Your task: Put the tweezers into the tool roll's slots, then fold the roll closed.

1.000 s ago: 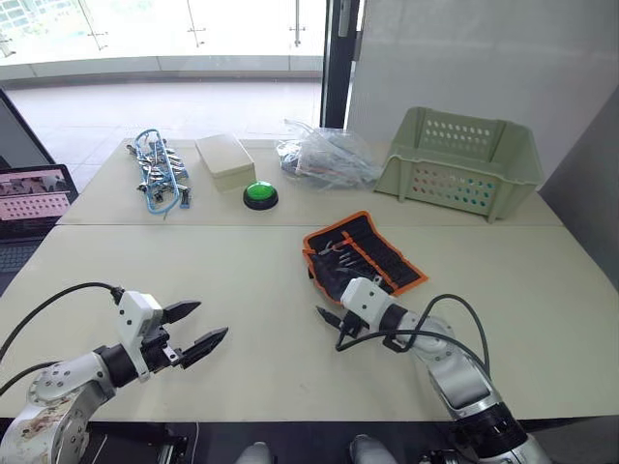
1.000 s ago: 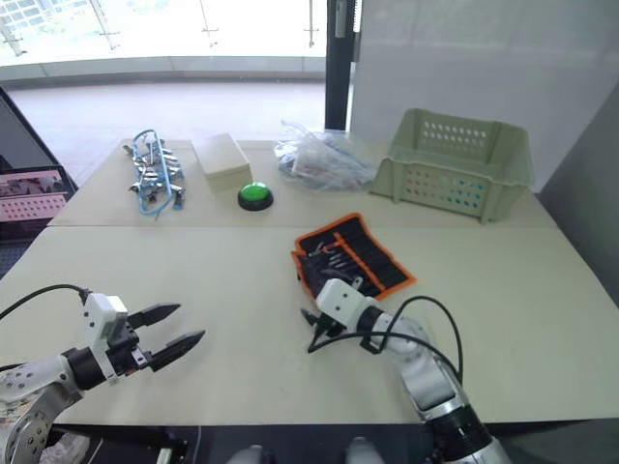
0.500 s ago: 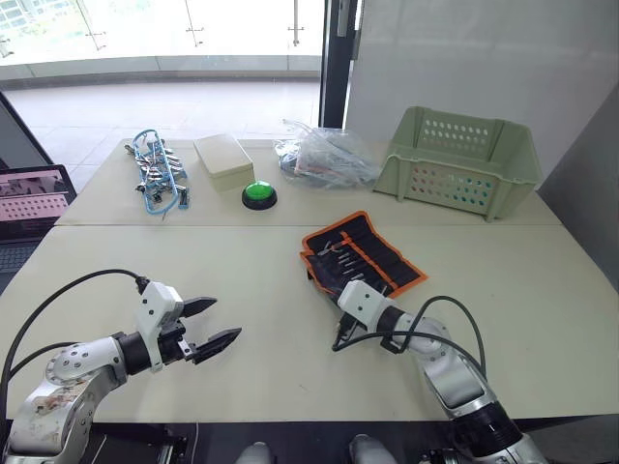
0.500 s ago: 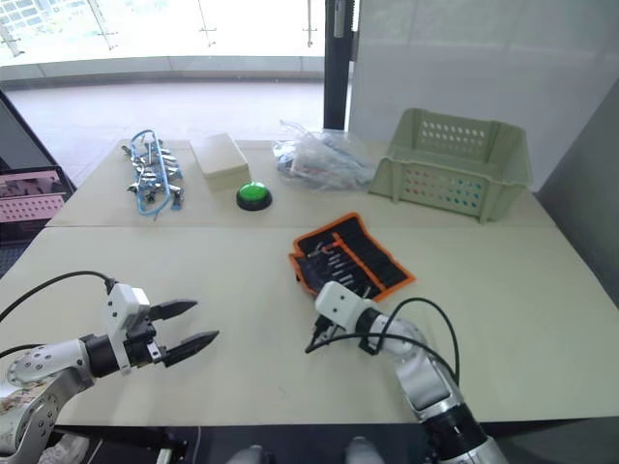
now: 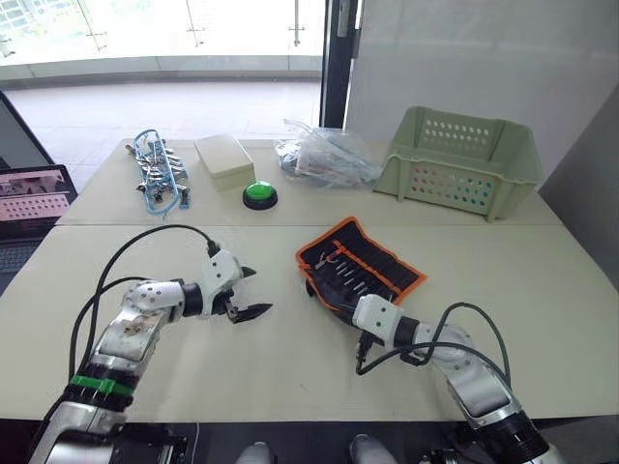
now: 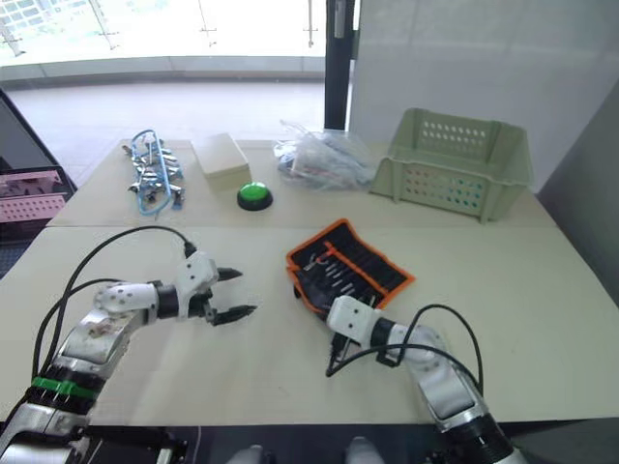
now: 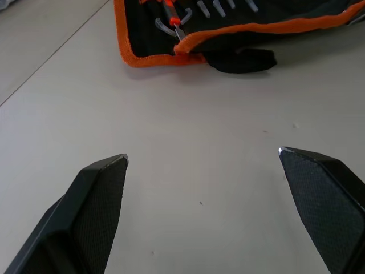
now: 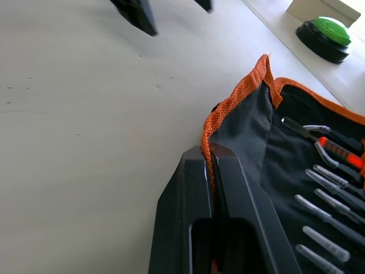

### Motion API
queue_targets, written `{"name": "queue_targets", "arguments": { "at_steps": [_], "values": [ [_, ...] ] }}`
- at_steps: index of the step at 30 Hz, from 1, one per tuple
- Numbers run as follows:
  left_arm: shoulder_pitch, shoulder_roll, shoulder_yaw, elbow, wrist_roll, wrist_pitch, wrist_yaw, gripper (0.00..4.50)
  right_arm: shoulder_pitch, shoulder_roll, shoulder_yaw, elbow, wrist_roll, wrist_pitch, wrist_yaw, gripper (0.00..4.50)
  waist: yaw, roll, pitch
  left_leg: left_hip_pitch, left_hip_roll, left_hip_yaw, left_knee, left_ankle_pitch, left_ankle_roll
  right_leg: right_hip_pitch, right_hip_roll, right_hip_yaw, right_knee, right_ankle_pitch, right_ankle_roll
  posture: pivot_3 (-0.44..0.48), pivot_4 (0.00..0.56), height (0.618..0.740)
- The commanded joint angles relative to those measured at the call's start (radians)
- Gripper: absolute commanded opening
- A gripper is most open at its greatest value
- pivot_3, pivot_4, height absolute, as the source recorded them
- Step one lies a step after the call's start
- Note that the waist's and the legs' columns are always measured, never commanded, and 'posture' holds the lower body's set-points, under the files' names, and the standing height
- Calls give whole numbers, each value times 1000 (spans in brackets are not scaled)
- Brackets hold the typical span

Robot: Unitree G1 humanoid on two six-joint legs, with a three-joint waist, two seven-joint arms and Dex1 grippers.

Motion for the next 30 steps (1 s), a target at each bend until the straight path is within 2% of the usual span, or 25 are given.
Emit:
{"name": "queue_targets", "arguments": {
  "at_steps": [1,4,7,13,18,24,30],
  "values": [
    [-122,-42,-57,188,90,-167,-16,4500,20,-3,-22,-47,6,-17,-18,21,0,0,0,-1,0,0,3,0,1,0,0,0,0,0,0,0,150,740],
    [-240,-97,-88,376,138,-285,-26,4500,48,4,-20,-51,-17,-13,-54,21,-4,0,0,-3,-1,0,5,-1,1,0,0,0,0,0,0,0,150,740],
    [-322,-138,-117,492,167,-380,-83,4500,61,7,-24,-53,-37,-10,-87,21,-3,0,0,-3,0,0,5,-1,1,-1,0,0,1,0,0,0,150,740],
    [-405,-185,-156,628,227,-520,-144,4500,73,5,-25,-59,-46,-9,-110,21,-3,0,0,-4,-1,0,5,-1,1,-1,0,0,1,0,0,0,150,740],
    [-449,-241,-153,676,233,-581,-161,4500,78,6,-25,-53,-49,-13,-118,21,0,0,0,-4,-1,0,6,-1,1,0,0,0,1,0,1,0,150,740],
    [-456,-260,-168,699,267,-640,-177,2642,76,9,-20,-46,-51,-19,-119,0,-5,0,0,-4,-1,-1,6,-1,1,-1,0,0,1,0,1,0,150,740],
    [-479,-247,-186,752,344,-673,-87,662,70,8,-17,-26,-55,-36,-116,0,-4,0,0,-3,-1,-1,7,0,2,0,0,0,2,0,1,0,150,740]
  ]
}}
